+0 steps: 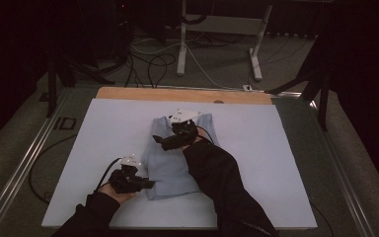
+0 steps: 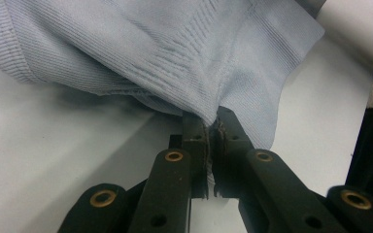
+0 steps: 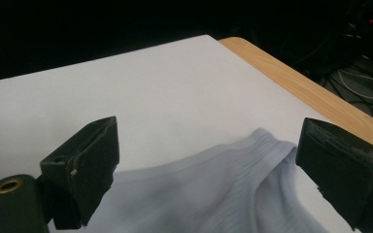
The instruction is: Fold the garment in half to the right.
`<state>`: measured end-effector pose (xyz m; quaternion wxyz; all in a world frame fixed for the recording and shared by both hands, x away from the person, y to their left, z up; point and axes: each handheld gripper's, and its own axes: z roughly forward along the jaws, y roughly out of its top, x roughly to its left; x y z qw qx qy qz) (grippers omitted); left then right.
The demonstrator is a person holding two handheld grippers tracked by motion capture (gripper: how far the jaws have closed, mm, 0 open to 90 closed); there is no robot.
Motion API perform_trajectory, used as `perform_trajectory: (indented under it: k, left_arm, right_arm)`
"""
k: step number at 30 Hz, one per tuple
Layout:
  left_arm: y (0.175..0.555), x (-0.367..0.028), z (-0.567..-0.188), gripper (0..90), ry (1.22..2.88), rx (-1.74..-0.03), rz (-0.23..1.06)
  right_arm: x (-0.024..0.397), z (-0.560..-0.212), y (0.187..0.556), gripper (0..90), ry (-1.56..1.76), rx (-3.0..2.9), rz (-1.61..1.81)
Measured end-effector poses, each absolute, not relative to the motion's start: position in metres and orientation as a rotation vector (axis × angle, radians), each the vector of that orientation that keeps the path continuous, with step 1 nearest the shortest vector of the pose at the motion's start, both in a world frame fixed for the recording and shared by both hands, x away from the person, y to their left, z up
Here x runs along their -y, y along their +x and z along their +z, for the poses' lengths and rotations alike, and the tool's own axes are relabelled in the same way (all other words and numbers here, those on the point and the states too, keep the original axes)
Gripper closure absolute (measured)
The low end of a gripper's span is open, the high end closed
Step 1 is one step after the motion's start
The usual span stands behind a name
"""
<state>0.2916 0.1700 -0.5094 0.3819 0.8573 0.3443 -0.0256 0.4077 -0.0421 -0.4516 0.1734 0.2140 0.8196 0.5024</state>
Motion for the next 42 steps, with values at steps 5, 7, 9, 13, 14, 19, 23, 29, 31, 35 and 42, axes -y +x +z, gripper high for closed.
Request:
perform_trajectory:
  k: [5,7,9,13,14,19,23,29,31,35,42]
  left_arm:
    - [0.292,-0.171,-0.508,85.8,2.174,-0.875,-0.071]
    - [0.292,-0.172,-0.508,85.8,2.165,-0.875,-0.081]
    - [0.293,-0.174,-0.508,85.8,2.149,-0.872,-0.094]
    - [0.293,-0.175,-0.509,85.8,2.134,-0.879,-0.105]
    - [0.293,-0.174,-0.509,85.8,2.135,-0.882,-0.108]
    - [0.293,-0.173,-0.509,85.8,2.146,-0.894,-0.104]
    - [0.292,-0.172,-0.509,85.7,2.15,-0.894,-0.097]
    - [0.292,-0.172,-0.51,85.8,2.157,-0.896,-0.103]
    - [0.292,-0.172,-0.51,85.8,2.157,-0.896,-0.106]
    - [0.292,-0.171,-0.509,85.9,2.156,-0.897,-0.114]
    - [0.291,-0.171,-0.51,85.9,2.162,-0.894,-0.123]
  right_arm:
    - [0.025,-0.451,0.428,8.6,0.629,-2.346,1.402]
    - [0.017,-0.452,0.435,8.6,0.635,-2.362,1.382]
    - [0.008,-0.455,0.448,12.0,0.662,-2.39,1.357]
    - [0.004,-0.46,0.461,13.7,0.705,-2.408,1.348]
    - [0.002,-0.462,0.464,14.6,0.721,-2.411,1.339]
    - [-0.006,-0.475,0.48,21.4,0.751,-2.428,1.258]
    - [-0.012,-0.485,0.493,30.5,0.769,-2.472,1.188]
    - [-0.024,-0.497,0.509,36.9,0.782,-2.516,1.094]
    - [-0.025,-0.498,0.511,36.9,0.778,-2.517,1.065]
    - [-0.032,-0.506,0.517,39.8,0.794,-2.542,0.984]
    - [-0.037,-0.514,0.519,43.6,0.803,-2.546,0.92]
